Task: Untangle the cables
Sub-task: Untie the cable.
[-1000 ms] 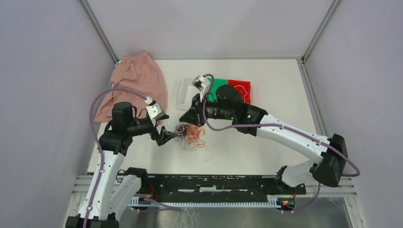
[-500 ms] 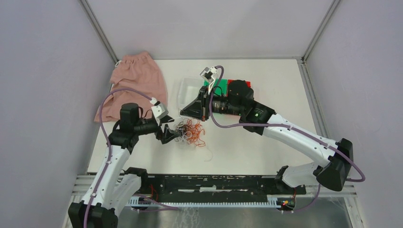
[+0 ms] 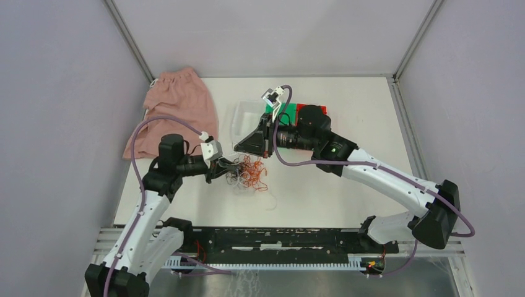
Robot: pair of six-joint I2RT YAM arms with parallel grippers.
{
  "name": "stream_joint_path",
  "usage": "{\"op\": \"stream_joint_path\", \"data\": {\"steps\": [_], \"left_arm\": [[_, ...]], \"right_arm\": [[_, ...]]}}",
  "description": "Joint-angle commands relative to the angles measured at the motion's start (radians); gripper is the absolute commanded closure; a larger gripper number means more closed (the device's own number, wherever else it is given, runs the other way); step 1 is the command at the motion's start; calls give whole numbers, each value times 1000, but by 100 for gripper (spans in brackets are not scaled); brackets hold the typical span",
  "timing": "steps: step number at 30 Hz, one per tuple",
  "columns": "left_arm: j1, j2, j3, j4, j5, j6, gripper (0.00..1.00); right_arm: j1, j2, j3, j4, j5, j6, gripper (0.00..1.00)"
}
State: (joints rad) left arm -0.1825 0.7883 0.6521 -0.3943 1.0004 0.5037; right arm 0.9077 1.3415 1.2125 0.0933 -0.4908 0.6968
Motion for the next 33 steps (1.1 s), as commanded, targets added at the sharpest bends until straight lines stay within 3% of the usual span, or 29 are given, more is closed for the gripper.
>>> {"op": "stream_joint_path", "data": {"steps": [1,3,6,9,14,19,25,33], "left_arm": [[-34,-11,56,-23,66,30,93],[-38,-8,72,-48,55,30,97],[-37,-1,122,-48,16,-30,97],[-38,2,187,-35,-16,-97,97],[-37,9,312,3,-62,-206,97],[-37,21,411,2,-17,-293,97],[-37,23,446,2,0,-317,97],[-37,36,485,3,-10,-322,97]], "right_arm": [[-11,-9,-4,108,-27,45,99],[-16,-9,-8,114,-33,44,89],[-36,-37,-32,93,-9,0,59],[-74,-95,-95,92,16,-65,47],[-114,-192,-195,21,66,-236,42],[-119,-214,-243,34,78,-346,37],[-113,-104,-216,306,-38,-285,32],[-15,80,-121,430,-60,-250,35]]}}
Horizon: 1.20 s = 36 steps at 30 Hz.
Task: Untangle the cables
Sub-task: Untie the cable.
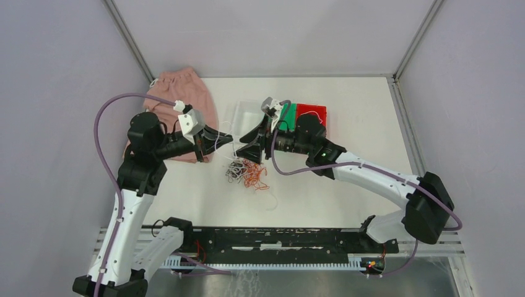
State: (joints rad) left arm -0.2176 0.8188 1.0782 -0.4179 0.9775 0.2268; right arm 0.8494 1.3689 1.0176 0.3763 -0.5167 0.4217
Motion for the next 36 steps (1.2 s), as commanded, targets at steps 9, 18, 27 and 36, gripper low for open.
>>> {"op": "stream_joint_path", "data": {"steps": [9,18,27,36], "left_arm": [[-3,25,133,39,6,-72,97],[-2,75,298,209,-103,-133,97],[-2,165,503,385,-186,-204,97],[-2,253,704,524,-327,-183,97]], "right_arm": [[62,242,112,240,47,134,57],[80,332,0,226,248,38,57],[115,394,-14,207,346,-13,47],[140,402,-92,222,466,-36,42]]}}
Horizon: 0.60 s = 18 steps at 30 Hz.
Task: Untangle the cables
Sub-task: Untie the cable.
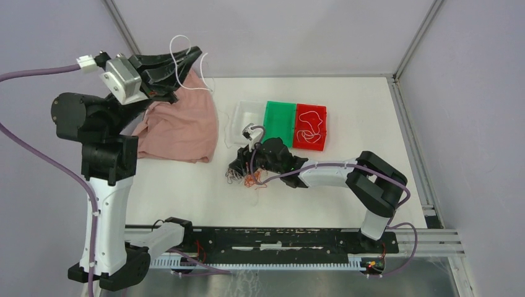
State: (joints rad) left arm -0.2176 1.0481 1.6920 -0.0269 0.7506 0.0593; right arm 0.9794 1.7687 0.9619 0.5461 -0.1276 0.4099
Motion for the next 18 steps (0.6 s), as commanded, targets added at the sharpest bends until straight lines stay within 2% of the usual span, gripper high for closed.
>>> {"op": "stream_joint_path", "data": {"steps": [1,8,13,18], "left_arm": [[-2,32,114,154,-122,-12,97],[-2,99,284,293,-194,95,97],[-2,120,328,408,-212,276,97],[-2,148,388,418,-213,361,97]], "right_arm": [[12,0,-47,56,87,-25,42],[16,-14,-97,83,134,-19,38],[20,-28,-130,91,157,-7,34],[21,-59,-152,97,177,-8,31]]}}
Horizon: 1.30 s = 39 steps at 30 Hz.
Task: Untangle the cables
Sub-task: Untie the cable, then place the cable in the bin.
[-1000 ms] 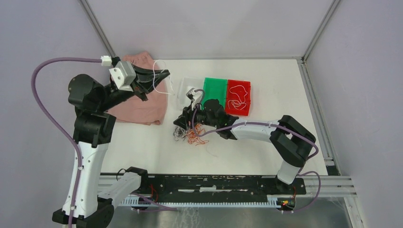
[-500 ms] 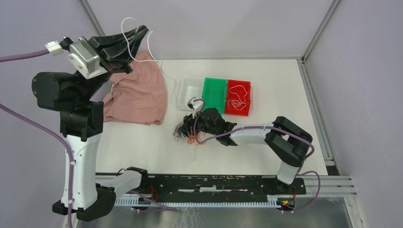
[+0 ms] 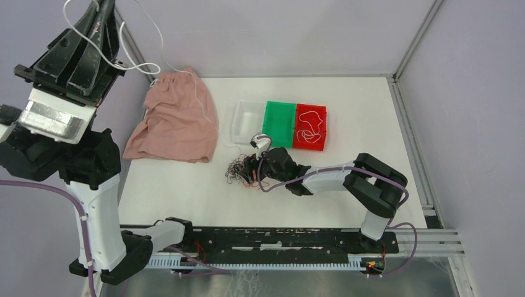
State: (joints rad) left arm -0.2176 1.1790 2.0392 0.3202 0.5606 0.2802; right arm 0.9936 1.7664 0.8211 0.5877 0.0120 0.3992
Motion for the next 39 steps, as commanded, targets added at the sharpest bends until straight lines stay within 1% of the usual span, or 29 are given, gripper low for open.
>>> {"op": "stream_joint_path", "data": {"steps": [1,3,6,7,8,9,11,12,14,16,18,21,25,28,31,33,39], "left_arm": [[-2,18,39,91,-21,150,97],[-2,19,29,162,-40,184,97],[-2,38,20,330,-176,233,97],[-2,53,45,342,-214,247,97],[-2,65,70,342,-245,251,97],[-2,73,97,328,-261,235,97],[-2,68,108,214,-215,211,97],[-2,55,78,176,-176,195,97],[-2,11,-20,157,-97,168,97],[-2,-30,-94,143,-37,142,97],[-2,-47,-136,109,-13,111,97],[-3,-68,-193,91,-2,75,97],[-2,-80,-232,82,13,46,97],[-2,-83,-240,81,8,30,97],[-2,-92,-255,82,10,26,97],[-2,-98,-266,80,17,25,97],[-2,-101,-266,67,18,28,97]], "right_arm": [[7,-61,-11,51,40,-2,31],[6,-64,-13,45,49,-4,31],[7,-73,-22,45,71,3,29],[6,-82,-26,46,81,7,19],[6,-93,-28,48,84,7,7],[5,-107,-28,52,77,3,1],[7,-143,-20,50,63,-13,1],[7,-166,-13,43,57,-25,1],[6,-217,-5,35,25,-54,1],[5,-269,3,25,-46,-89,1],[5,-325,23,-16,-116,-127,1],[5,-362,71,-66,-220,-151,1],[5,-369,134,-96,-322,-157,0],[6,-366,171,-93,-362,-149,0],[6,-350,200,-59,-366,-127,0],[6,-321,233,-43,-372,-112,0],[5,-236,364,-49,-458,-85,1]]}}
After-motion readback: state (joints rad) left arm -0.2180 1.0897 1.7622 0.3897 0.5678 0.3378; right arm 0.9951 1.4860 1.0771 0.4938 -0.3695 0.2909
